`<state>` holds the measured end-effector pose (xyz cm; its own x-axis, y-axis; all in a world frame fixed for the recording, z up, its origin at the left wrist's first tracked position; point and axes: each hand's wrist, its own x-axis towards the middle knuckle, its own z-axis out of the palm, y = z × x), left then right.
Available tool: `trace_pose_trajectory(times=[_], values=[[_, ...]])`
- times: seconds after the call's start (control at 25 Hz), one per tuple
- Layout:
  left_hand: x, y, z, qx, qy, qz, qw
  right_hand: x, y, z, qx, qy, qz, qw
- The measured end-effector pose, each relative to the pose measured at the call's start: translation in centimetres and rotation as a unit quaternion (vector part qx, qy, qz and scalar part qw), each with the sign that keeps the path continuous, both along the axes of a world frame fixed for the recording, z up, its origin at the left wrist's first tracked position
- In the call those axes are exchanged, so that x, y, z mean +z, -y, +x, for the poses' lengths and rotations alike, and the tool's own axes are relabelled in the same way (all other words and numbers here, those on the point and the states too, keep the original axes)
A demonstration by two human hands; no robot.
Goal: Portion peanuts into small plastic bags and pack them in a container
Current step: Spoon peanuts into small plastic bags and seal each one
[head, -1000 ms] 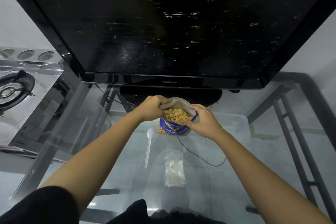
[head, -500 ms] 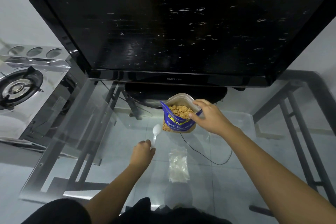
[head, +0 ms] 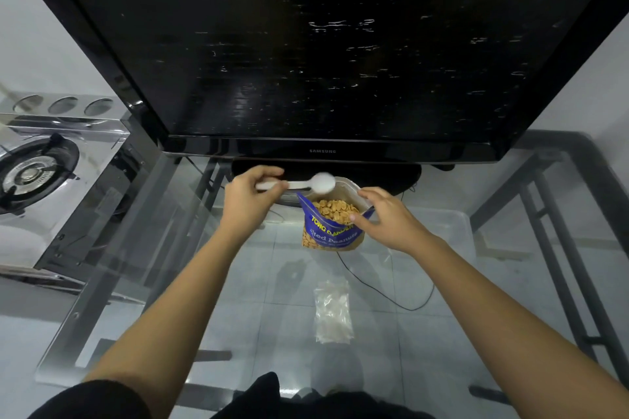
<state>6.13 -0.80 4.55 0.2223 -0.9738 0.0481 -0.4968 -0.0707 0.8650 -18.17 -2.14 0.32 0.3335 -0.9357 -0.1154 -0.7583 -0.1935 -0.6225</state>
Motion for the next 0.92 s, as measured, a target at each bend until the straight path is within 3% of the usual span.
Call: trace_pose_trajectory(times=[0.12,0.28,0.44,0.52,0.64,0.72,0.84,0.92], values=[[1.0,1.1,-1.1,-0.022,0.003,-0.040,0.999,0.1,0.1,0.1,0.001,-0.002,0.003,1.000],[0.2,2.4,-3.3,-0.096,0.146,-0.047,0.984,0.2,0.3,0.0,0.001,-0.004,0.008,1.000],[-1.8,4.0,-3.6,-0.001,0.073,0.082,0.994,0.1,0.4,0.1,0.003,-0.001,0.016,1.000],[-1.9,4.0,-3.6,-0.001,0.070,0.089,0.993,0.2,0.3,0.1,0.002,-0.004,0.023,1.000],[-1.3,2.1,-4.0,0.045,0.052,0.003,0.998,0.4,-0.5,0.2,-0.004,-0.004,-0.012,1.000],[-2.0,-1.0,-4.5,0.070,0.001,-0.088,0.994,0.0,-2.3,0.4,-0.053,0.028,-0.105,0.993],[-6.5,-6.9,-5.1,-0.011,0.032,-0.094,0.995,-3.0,-6.8,0.8,-0.092,0.078,-0.175,0.977],[-10.8,-10.1,-5.0,-0.083,0.095,-0.037,0.991,-6.4,-9.8,0.7,-0.096,0.055,-0.115,0.987]])
